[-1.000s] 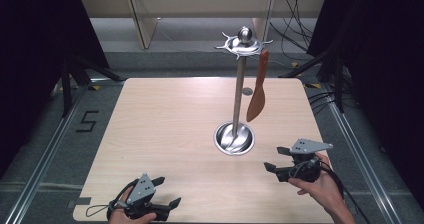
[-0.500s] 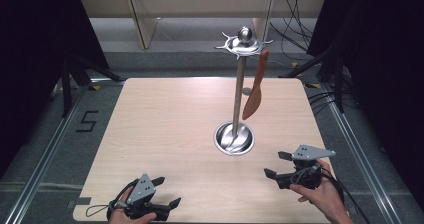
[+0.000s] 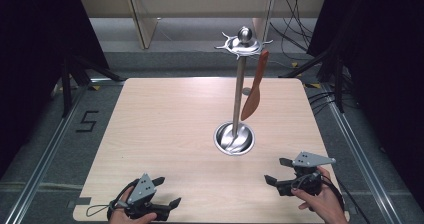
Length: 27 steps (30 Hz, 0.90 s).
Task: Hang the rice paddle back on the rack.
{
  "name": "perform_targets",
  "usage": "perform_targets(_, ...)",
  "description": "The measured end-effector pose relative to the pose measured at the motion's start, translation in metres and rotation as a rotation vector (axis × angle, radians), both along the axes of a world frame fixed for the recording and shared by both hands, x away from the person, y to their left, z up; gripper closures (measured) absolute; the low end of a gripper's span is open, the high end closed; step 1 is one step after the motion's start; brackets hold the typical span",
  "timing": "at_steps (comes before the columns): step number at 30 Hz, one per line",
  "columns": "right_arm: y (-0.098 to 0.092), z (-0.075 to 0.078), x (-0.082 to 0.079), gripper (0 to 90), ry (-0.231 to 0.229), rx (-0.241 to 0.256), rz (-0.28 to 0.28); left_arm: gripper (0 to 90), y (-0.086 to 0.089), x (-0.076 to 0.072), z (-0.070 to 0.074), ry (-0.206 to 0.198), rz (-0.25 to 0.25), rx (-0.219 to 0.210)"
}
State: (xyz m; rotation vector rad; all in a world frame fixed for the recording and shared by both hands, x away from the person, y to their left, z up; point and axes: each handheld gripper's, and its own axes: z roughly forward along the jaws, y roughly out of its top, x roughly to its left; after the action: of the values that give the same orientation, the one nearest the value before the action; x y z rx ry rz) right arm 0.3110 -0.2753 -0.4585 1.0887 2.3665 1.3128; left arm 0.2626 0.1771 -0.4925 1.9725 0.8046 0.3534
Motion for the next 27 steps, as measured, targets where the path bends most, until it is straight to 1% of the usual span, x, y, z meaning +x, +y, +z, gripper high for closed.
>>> perform_targets(1, -0.001, -0.001, 0.001, 16.1, -0.016, -0.022, 0.007, 14.8, 0.0, 0.001, 0.0, -0.007, -0.008, 0.005)
perform_targets(2, 0.0, -0.002, -0.001, 16.1, -0.001, -0.004, -0.007, 14.8, 0.0, 0.001, 0.0, -0.007, -0.008, 0.006)
perform_targets(3, 0.0, -0.003, -0.002, 16.2, 0.025, 0.002, -0.007, 14.8, 0.0, 0.0, 0.0, 0.012, 0.003, 0.002)
perform_targets(4, 0.0, -0.003, -0.002, 16.2, 0.025, 0.002, -0.007, 14.8, 0.0, 0.0, 0.0, 0.012, 0.003, 0.002)
perform_targets(5, 0.0, -0.005, -0.003, 16.2, 0.014, -0.007, -0.011, 14.8, 0.0, 0.0, -0.001, -0.001, -0.002, 0.004)
perform_targets(6, -0.001, -0.004, -0.003, 16.2, -0.005, -0.027, 0.001, 14.8, 0.0, 0.0, 0.0, 0.002, -0.002, 0.004)
perform_targets(7, 0.0, -0.004, -0.006, 16.2, 0.017, -0.025, -0.017, 14.8, 0.0, 0.0, 0.0, 0.014, 0.012, 0.002)
perform_targets(8, -0.001, -0.004, -0.006, 16.2, 0.001, -0.036, -0.009, 14.8, 0.001, 0.001, 0.0, 0.004, 0.003, 0.011)
perform_targets(9, -0.001, -0.004, -0.006, 16.2, 0.001, -0.036, -0.009, 14.8, 0.001, 0.001, 0.0, 0.004, 0.003, 0.011)
perform_targets(10, 0.0, -0.006, -0.009, 16.3, 0.015, -0.023, -0.007, 14.8, 0.0, 0.0, -0.001, 0.015, 0.009, 0.015)
perform_targets(11, -0.001, -0.006, -0.009, 16.4, 0.01, -0.036, -0.003, 14.8, 0.0, 0.0, -0.001, 0.014, 0.006, 0.012)
perform_targets(12, -0.001, -0.006, -0.011, 16.4, 0.013, -0.038, -0.014, 14.8, 0.001, 0.001, 0.0, -0.002, -0.002, 0.021)
perform_targets(13, -0.001, -0.006, -0.012, 16.5, 0.016, -0.034, -0.019, 14.8, 0.0, 0.0, 0.0, 0.01, 0.011, 0.013)
perform_targets(14, -0.001, -0.007, -0.013, 16.6, 0.02, -0.038, -0.023, 14.8, 0.0, 0.0, -0.001, 0.014, 0.01, 0.007)
perform_targets(15, -0.001, -0.007, -0.015, 16.7, 0.021, -0.036, -0.029, 14.8, 0.0, 0.0, -0.001, 0.014, 0.01, 0.007)
perform_targets(16, -0.002, -0.008, -0.015, 16.8, 0.015, -0.047, -0.025, 14.8, 0.0, 0.0, -0.001, 0.014, 0.01, 0.014)
perform_targets(17, -0.002, -0.008, -0.015, 16.8, 0.015, -0.047, -0.025, 14.8, 0.0, 0.0, -0.001, 0.014, 0.01, 0.014)
perform_targets(18, -0.001, -0.008, -0.019, 17.1, 0.037, -0.052, -0.031, 14.8, 0.0, 0.0, -0.001, 0.014, 0.012, 0.013)
perform_targets(19, -0.001, -0.009, -0.019, 17.1, 0.026, -0.052, -0.019, 14.8, 0.0, 0.0, -0.001, 0.014, 0.011, 0.014)
perform_targets(20, -0.001, -0.009, -0.02, 17.2, 0.021, -0.049, -0.032, 14.8, 0.0, 0.0, -0.001, 0.014, 0.009, 0.016)
perform_targets(21, -0.001, -0.009, -0.02, 17.6, 0.02, -0.052, -0.02, 14.8, 0.0, 0.0, -0.001, 0.014, 0.009, 0.018)
perform_targets(22, -0.002, -0.01, -0.021, 17.9, 0.005, -0.069, -0.025, 14.8, 0.001, 0.001, -0.001, 0.002, -0.003, 0.028)
perform_targets(23, -0.002, -0.01, -0.021, 17.9, 0.005, -0.069, -0.025, 14.8, 0.001, 0.001, -0.001, 0.002, -0.003, 0.028)
perform_targets(24, -0.002, -0.01, -0.023, 17.9, 0.002, -0.084, -0.024, 14.9, 0.0, 0.0, -0.001, 0.014, 0.01, 0.018)
perform_targets(25, -0.002, -0.011, -0.025, 18.0, 0.011, -0.085, -0.036, 14.8, 0.001, 0.0, -0.001, 0.013, 0.01, 0.019)
perform_targets(26, -0.001, -0.011, -0.026, 18.2, 0.026, -0.077, -0.036, 14.8, 0.001, 0.0, -0.001, 0.012, 0.01, 0.02)
perform_targets(27, -0.003, -0.012, -0.026, 18.2, 0.016, -0.085, -0.029, 14.8, 0.001, 0.0, -0.001, 0.012, 0.01, 0.02)
